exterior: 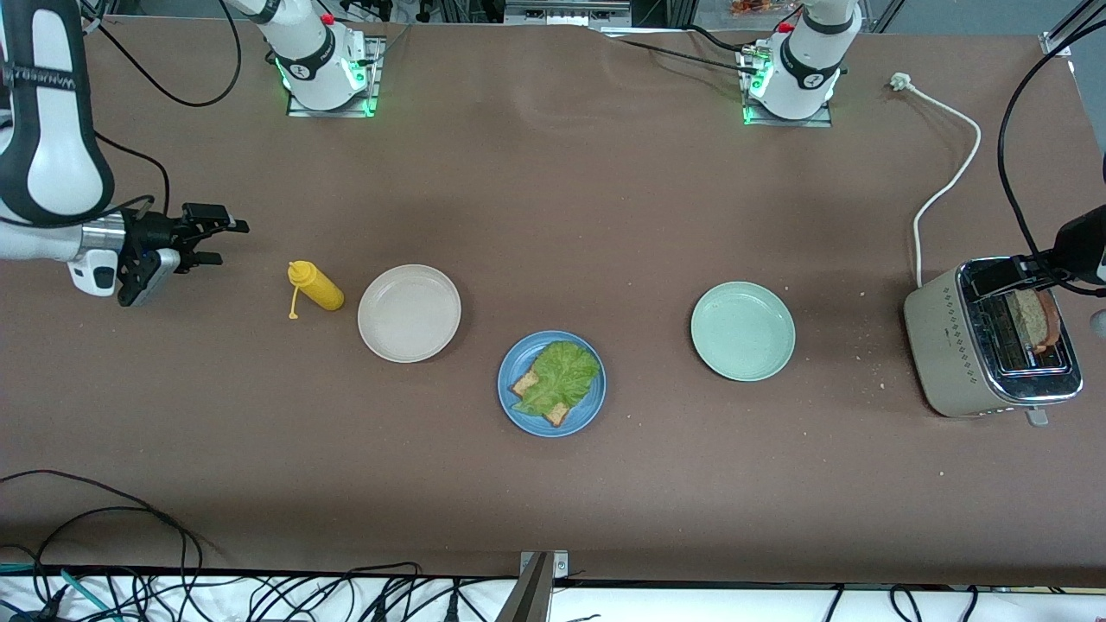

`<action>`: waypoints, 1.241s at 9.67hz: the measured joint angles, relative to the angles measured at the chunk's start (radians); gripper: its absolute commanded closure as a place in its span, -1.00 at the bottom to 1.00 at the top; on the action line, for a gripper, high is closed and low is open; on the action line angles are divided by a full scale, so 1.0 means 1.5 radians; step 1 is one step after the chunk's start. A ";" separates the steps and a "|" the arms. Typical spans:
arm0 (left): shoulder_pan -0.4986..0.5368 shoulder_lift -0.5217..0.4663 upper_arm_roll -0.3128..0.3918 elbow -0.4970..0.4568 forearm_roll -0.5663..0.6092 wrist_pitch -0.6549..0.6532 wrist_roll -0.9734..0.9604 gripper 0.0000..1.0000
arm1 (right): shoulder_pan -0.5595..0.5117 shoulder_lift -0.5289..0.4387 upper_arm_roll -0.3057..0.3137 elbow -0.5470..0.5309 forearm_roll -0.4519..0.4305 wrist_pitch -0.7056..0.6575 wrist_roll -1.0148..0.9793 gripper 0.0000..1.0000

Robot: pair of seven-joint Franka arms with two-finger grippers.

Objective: Make sandwich in blue plate with both arms
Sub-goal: 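Move the right gripper back toward the yellow squeeze bottle, then position the right gripper beside the yellow squeeze bottle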

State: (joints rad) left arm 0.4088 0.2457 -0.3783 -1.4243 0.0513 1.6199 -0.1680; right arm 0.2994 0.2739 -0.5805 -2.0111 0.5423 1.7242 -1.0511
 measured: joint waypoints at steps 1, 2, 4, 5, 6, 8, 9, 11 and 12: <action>0.000 0.000 0.000 0.000 0.000 0.000 0.000 -1.00 | -0.012 0.027 0.000 0.003 0.049 -0.014 -0.037 -1.00; 0.000 0.000 0.000 0.000 0.000 0.000 0.000 -1.00 | -0.024 0.054 0.000 0.007 0.105 -0.042 -0.076 -1.00; 0.000 0.000 0.000 0.000 0.000 0.000 0.000 -1.00 | -0.051 0.120 0.000 0.028 0.199 -0.116 -0.167 -1.00; 0.000 0.000 0.001 0.000 0.000 0.000 0.000 -1.00 | -0.064 0.154 0.001 0.046 0.231 -0.150 -0.204 -1.00; 0.000 0.000 0.001 0.000 0.000 0.000 0.000 -1.00 | -0.073 0.184 0.001 0.061 0.245 -0.169 -0.230 -1.00; 0.001 0.000 0.002 0.000 0.000 0.000 0.000 -1.00 | -0.080 0.215 0.001 0.072 0.255 -0.176 -0.268 -1.00; 0.001 0.000 0.004 0.000 0.000 -0.001 0.000 -1.00 | -0.080 0.221 0.001 0.076 0.261 -0.176 -0.270 -1.00; 0.001 0.000 0.006 0.000 0.000 -0.002 0.001 -1.00 | -0.080 0.225 0.001 0.084 0.264 -0.176 -0.269 -1.00; 0.001 0.000 0.006 0.000 0.000 -0.003 0.001 -1.00 | -0.080 0.226 0.001 0.084 0.264 -0.176 -0.269 -1.00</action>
State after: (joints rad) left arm 0.4104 0.2457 -0.3694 -1.4243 0.0512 1.6151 -0.1666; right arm 0.1788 0.6130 -0.5793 -1.8845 0.9382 1.4609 -1.4548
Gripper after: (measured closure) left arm 0.000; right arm 0.000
